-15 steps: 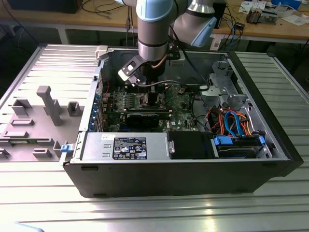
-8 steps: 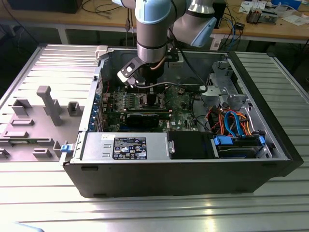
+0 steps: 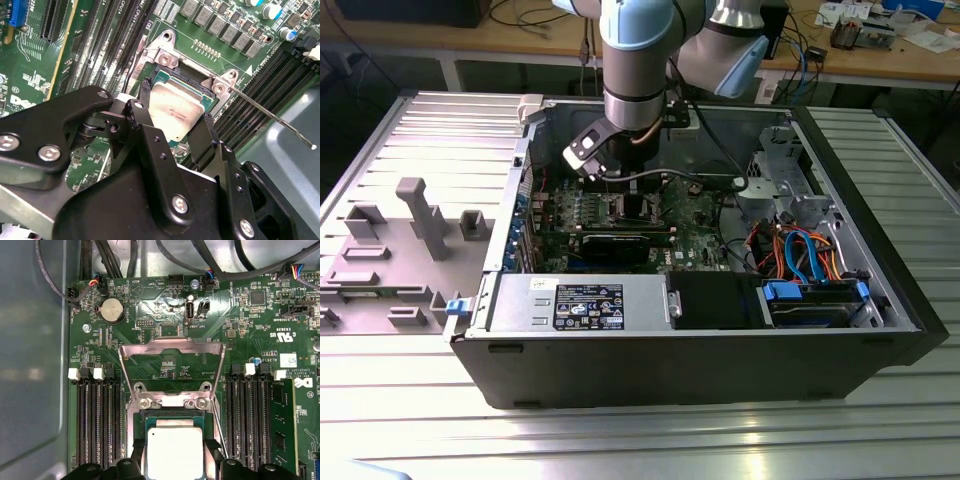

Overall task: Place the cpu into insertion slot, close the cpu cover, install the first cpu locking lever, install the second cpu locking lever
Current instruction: 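Place the cpu into insertion slot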

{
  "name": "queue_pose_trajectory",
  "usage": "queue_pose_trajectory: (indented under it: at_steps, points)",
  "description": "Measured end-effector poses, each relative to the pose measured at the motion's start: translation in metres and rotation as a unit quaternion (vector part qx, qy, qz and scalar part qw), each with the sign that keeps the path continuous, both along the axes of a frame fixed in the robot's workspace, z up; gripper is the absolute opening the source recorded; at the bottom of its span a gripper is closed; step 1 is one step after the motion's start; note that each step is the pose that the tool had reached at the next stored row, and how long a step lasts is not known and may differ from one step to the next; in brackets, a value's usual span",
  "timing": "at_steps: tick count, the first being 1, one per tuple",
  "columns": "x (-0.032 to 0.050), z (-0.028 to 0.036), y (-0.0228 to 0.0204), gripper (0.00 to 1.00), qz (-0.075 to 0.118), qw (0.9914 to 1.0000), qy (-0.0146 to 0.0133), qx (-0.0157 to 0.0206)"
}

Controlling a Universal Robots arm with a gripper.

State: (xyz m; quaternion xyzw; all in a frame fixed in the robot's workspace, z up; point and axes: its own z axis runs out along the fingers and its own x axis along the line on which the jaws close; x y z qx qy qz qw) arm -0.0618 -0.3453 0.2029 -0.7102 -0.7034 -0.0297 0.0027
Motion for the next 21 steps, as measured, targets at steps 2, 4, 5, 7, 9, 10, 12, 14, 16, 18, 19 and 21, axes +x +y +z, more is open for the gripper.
queue_pose_trajectory:
  at_steps: [2, 4, 5, 7, 9, 10, 12, 14, 16, 18, 19, 21]
  points:
    - [0.0000, 0.0000, 0.0024, 0.55, 0.000, 0.99998, 0.0000, -0.0063]
    - [0.0000, 0.0000, 0.0043, 0.55, 0.000, 0.99993, 0.0000, -0.0115]
    - [0.0000, 0.0000, 0.0048, 0.55, 0.000, 0.99991, 0.0000, -0.0135]
    - [0.0000, 0.0000, 0.0054, 0.55, 0.000, 0.99983, 0.0000, -0.0187]
    - [0.0000, -0.0002, 0.0061, 0.55, 0.000, 0.99980, 0.0000, -0.0198]
    - [0.0001, -0.0004, 0.0064, 0.55, 0.000, 0.99980, 0.0000, -0.0198]
    - [0.0000, -0.0009, 0.0067, 0.55, 0.000, 0.99980, 0.0000, -0.0199]
    - [0.0000, -0.0020, 0.0070, 0.55, 0.000, 0.99980, 0.0002, -0.0198]
    - [0.0000, -0.0027, 0.0070, 0.55, 0.000, 0.99980, 0.0005, -0.0199]
    - [0.0001, -0.0034, 0.0072, 0.55, 0.000, 0.99980, 0.0004, -0.0199]
    - [0.0000, -0.0034, 0.0072, 0.55, 0.000, 0.99980, 0.0005, -0.0199]
    - [0.0000, -0.0034, 0.0072, 0.55, 0.000, 0.99980, 0.0004, -0.0201]
